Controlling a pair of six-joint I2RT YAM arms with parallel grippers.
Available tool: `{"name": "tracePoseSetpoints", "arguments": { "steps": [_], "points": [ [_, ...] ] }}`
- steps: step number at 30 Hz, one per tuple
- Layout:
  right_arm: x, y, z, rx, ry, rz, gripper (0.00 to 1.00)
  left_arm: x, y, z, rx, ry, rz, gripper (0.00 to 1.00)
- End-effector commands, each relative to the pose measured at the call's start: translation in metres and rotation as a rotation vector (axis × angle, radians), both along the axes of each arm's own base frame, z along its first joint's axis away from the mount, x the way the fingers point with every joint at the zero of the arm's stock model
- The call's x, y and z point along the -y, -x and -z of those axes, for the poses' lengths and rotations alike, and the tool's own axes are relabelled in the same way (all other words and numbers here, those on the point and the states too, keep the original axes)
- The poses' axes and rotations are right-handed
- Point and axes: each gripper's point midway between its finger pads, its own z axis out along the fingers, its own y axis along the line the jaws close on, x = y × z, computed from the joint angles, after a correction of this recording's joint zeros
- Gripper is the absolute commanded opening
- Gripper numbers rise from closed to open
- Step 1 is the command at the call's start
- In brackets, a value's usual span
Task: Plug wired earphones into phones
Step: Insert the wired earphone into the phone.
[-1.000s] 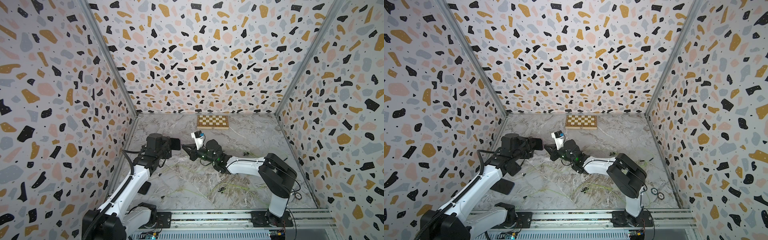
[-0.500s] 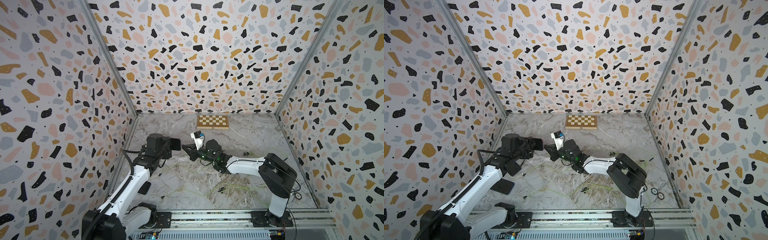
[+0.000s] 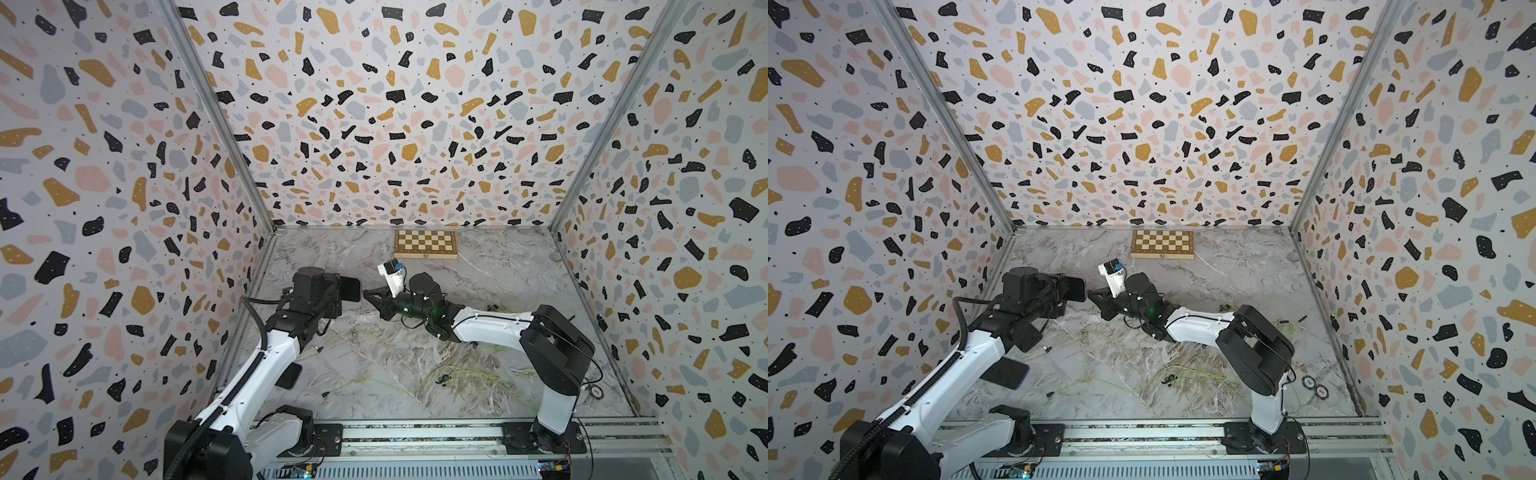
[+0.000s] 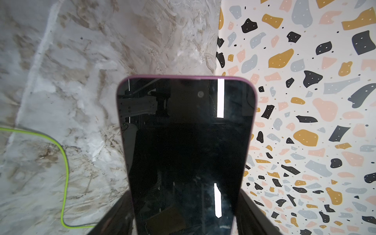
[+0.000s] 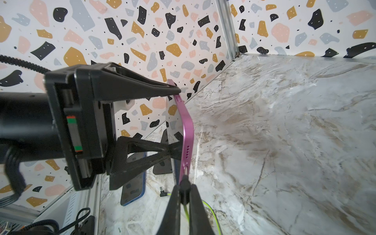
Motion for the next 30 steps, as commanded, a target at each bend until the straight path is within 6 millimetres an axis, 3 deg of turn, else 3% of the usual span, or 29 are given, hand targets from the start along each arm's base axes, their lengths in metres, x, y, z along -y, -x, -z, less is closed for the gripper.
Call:
{"name": "tracePoseSetpoints", "arguments": {
  "steps": [1, 16, 28, 30],
  "points": [
    [-0.001, 0.008, -0.032, 0.026, -0.043, -0.051, 0.0, 0.024, -0.008, -0.037, 0.116, 0.054, 0.109, 0.56],
    [-0.001, 0.006, -0.043, 0.027, -0.073, -0.089, 0.0, 0.034, -0.008, -0.046, 0.137, 0.069, 0.162, 0.56],
    [-0.013, -0.006, -0.046, 0.073, -0.036, -0.016, 0.0, 0.04, -0.006, -0.047, 0.132, 0.084, 0.14, 0.55],
    [-0.013, -0.01, -0.047, 0.087, -0.03, -0.005, 0.05, 0.038, -0.008, -0.048, 0.13, 0.074, 0.128, 0.55]
  ]
}}
